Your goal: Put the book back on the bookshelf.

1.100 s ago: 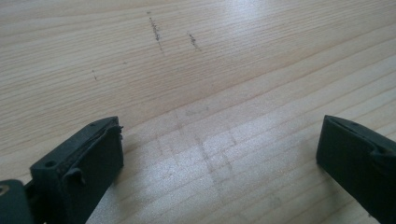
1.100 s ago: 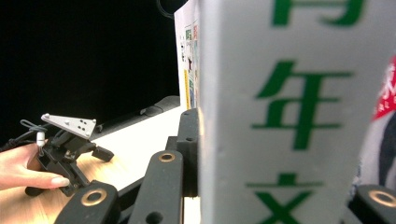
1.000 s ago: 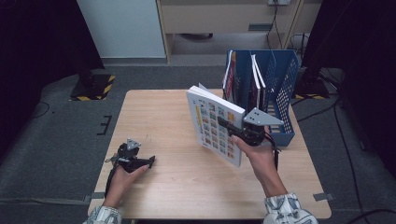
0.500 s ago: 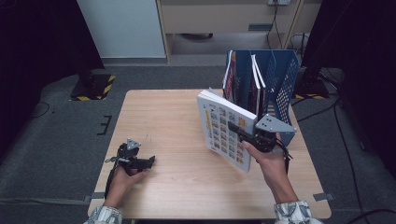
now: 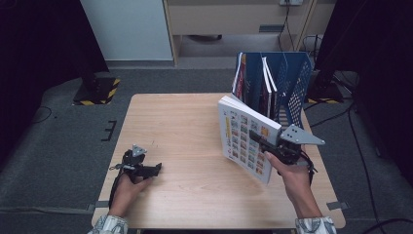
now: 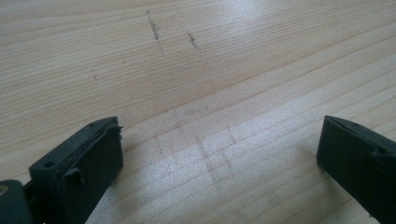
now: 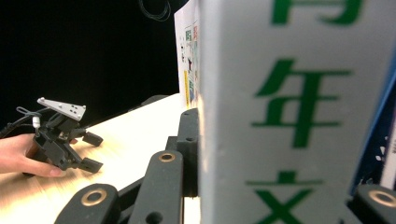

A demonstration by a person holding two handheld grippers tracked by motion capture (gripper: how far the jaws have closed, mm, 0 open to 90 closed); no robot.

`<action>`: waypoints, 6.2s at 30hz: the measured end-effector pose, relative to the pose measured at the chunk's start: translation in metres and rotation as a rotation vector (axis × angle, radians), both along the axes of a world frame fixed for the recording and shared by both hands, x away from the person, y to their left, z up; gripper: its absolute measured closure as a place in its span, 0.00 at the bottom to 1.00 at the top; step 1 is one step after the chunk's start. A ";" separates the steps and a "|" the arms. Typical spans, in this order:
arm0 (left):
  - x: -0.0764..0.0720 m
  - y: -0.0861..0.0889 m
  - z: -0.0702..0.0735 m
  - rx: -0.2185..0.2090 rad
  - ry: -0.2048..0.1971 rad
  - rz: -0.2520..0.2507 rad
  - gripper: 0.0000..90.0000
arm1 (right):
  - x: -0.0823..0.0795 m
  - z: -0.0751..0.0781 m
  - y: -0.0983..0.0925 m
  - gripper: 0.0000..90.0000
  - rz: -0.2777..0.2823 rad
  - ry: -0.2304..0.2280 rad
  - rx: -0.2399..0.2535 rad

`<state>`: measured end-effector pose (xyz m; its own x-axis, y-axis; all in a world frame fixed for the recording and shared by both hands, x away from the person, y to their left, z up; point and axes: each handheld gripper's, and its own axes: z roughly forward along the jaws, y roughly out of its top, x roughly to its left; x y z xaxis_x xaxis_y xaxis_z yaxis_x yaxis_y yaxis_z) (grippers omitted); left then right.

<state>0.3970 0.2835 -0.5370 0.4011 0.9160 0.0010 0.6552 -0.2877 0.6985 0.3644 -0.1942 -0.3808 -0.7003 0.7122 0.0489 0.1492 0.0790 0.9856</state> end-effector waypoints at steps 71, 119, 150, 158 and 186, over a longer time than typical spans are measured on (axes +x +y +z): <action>0.000 0.000 0.000 0.001 0.001 -0.001 0.00 | -0.018 0.070 -0.106 0.82 -0.315 -0.024 0.039; 0.000 0.000 0.000 0.000 0.000 0.001 0.00 | 0.083 0.076 -0.102 0.82 -0.647 0.030 -0.022; 0.000 -0.001 0.000 -0.003 -0.002 0.009 0.00 | 0.130 0.079 -0.090 0.82 -0.708 0.023 0.021; 0.000 -0.001 0.000 -0.004 -0.003 0.010 0.00 | 0.141 0.076 -0.080 0.82 -0.697 0.018 0.017; 0.001 -0.002 0.000 0.002 0.000 0.013 0.00 | 0.155 0.055 -0.078 0.82 -0.724 0.031 -0.002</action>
